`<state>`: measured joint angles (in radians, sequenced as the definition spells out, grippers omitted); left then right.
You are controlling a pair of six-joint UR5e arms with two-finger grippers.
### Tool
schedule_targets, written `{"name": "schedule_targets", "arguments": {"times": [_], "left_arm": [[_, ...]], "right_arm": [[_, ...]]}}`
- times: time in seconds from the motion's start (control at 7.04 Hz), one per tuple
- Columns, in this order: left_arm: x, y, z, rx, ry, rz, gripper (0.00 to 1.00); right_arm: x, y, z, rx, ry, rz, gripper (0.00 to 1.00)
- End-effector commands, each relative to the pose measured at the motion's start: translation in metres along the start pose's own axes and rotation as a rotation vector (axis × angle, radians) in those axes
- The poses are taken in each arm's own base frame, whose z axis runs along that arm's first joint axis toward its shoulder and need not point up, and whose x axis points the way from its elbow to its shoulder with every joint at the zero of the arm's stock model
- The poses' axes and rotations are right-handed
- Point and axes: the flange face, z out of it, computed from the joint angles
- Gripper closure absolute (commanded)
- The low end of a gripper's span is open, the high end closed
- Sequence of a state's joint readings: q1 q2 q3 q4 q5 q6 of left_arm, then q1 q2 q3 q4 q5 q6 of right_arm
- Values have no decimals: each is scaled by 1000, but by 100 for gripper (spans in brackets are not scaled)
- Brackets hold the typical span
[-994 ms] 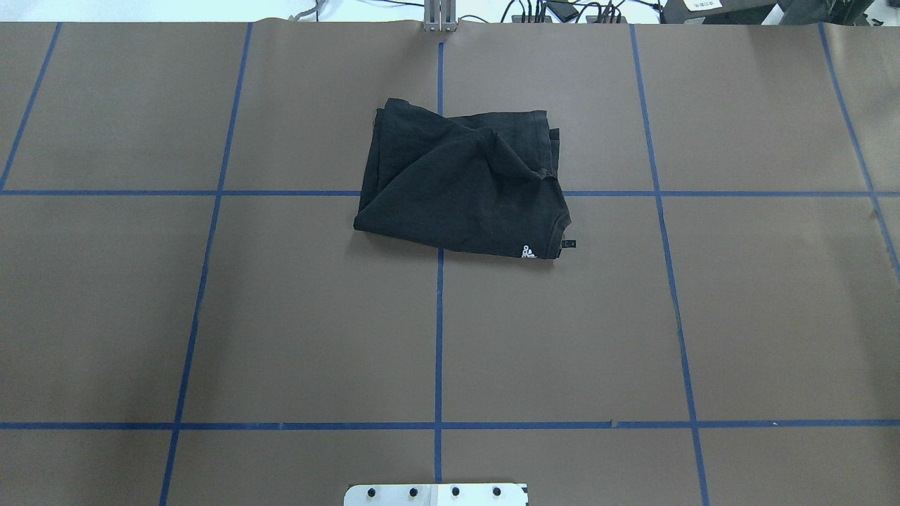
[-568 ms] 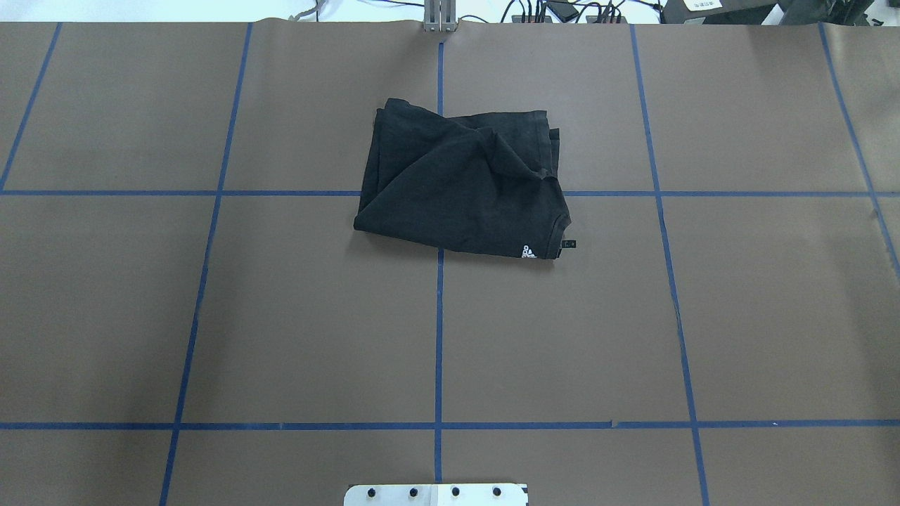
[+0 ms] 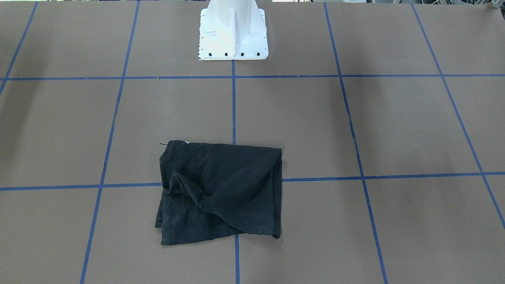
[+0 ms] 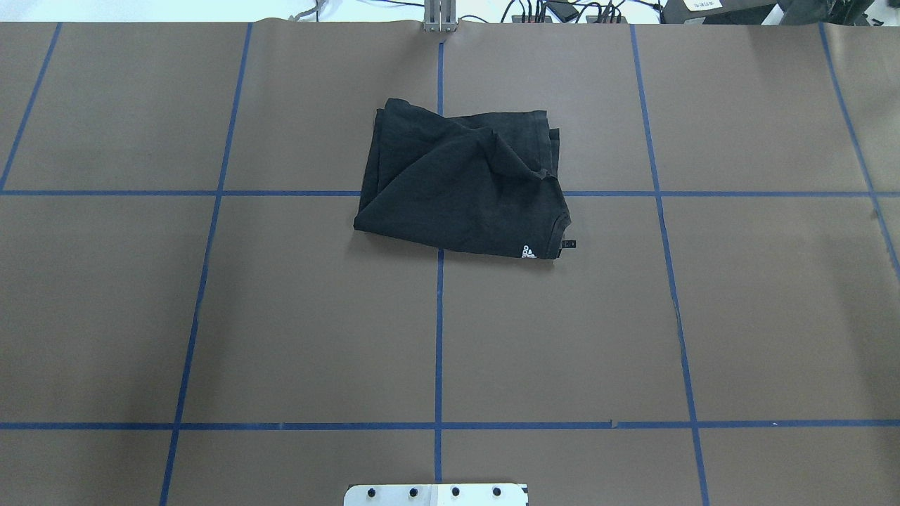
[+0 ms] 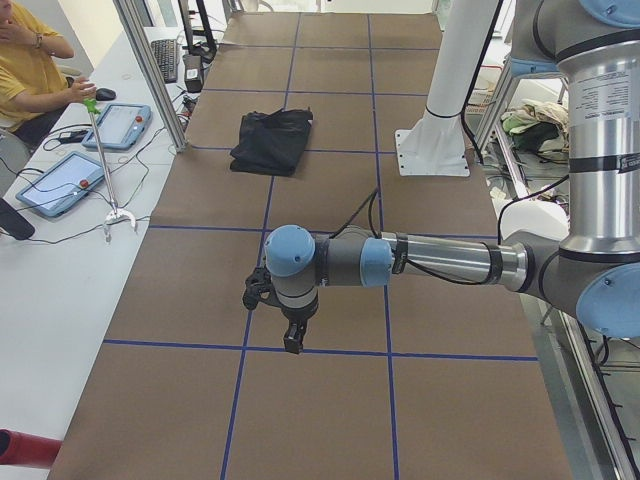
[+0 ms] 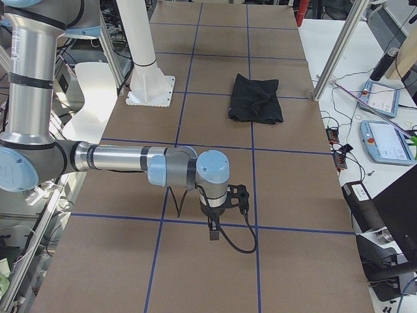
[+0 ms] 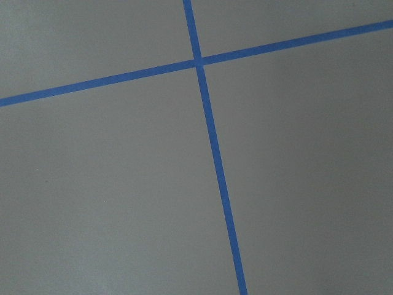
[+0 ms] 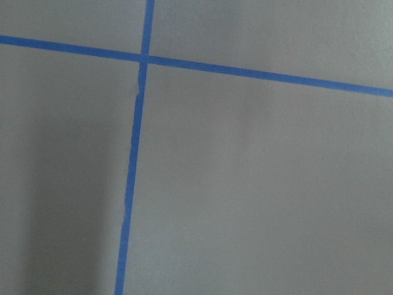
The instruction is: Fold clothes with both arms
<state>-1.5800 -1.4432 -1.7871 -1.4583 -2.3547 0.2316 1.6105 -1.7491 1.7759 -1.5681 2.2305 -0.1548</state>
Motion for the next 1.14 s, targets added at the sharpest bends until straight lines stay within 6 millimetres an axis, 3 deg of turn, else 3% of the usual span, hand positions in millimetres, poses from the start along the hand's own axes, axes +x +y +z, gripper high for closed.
{"name": "schedule_targets", "arguments": {"times": [0.0,0.99], "left_arm": [[0,0,0,7,-2,7,0],[1,0,0,6,-1,8,0]], "right_arm": [[-24,-10,14,-8,-14,-72,0],[-15,9,28,-43,-19,-51,0]]}}
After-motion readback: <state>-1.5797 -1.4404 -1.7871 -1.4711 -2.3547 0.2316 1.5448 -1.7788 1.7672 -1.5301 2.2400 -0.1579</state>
